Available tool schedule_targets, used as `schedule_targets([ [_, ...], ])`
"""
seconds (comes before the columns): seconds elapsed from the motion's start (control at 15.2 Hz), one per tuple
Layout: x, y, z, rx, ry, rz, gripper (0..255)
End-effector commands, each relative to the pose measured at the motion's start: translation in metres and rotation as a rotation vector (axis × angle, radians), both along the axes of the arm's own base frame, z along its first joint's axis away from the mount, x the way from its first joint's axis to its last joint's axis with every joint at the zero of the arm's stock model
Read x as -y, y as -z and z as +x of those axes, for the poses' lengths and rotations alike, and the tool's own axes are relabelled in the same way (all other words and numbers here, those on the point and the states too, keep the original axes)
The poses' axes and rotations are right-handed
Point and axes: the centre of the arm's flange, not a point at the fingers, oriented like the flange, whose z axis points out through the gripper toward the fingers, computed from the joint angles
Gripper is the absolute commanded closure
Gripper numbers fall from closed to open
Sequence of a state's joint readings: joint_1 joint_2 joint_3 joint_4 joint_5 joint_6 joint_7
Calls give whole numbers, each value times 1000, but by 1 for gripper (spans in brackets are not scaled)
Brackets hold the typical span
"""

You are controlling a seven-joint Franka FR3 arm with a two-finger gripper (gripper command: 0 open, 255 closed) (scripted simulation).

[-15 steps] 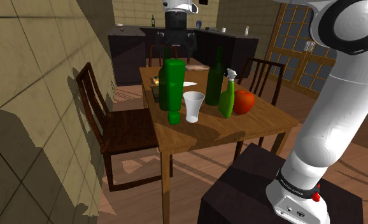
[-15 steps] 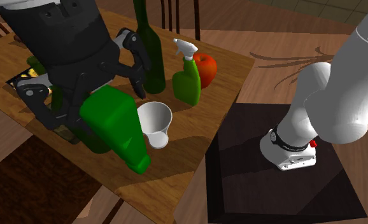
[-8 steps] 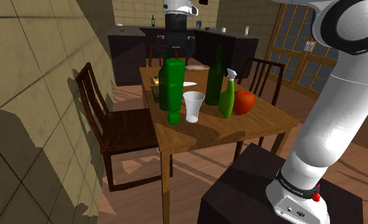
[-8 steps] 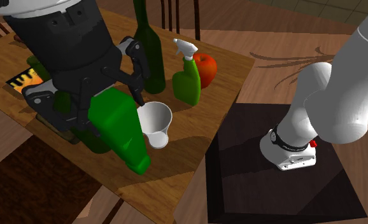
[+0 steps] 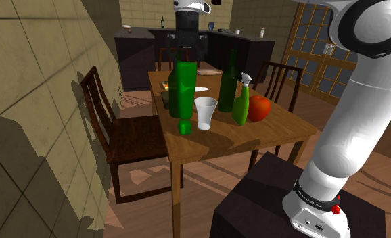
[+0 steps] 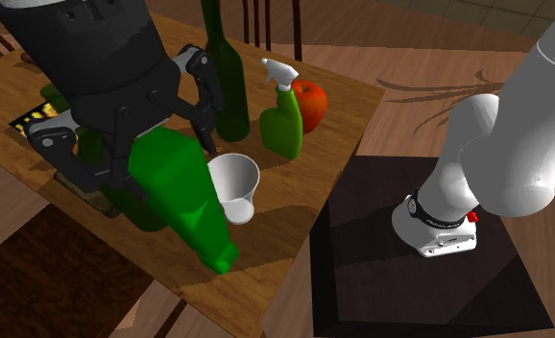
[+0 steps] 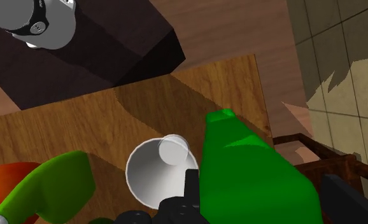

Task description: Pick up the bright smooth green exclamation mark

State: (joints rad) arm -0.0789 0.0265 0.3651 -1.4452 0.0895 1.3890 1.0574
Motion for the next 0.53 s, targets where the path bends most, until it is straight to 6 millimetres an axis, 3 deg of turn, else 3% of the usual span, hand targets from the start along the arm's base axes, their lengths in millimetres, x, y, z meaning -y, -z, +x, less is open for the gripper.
schedule_targets([
  [0.0,-1,-10,0,0,0,0,255],
  [0.46,-1,-47,0,0,0,0,255],
])
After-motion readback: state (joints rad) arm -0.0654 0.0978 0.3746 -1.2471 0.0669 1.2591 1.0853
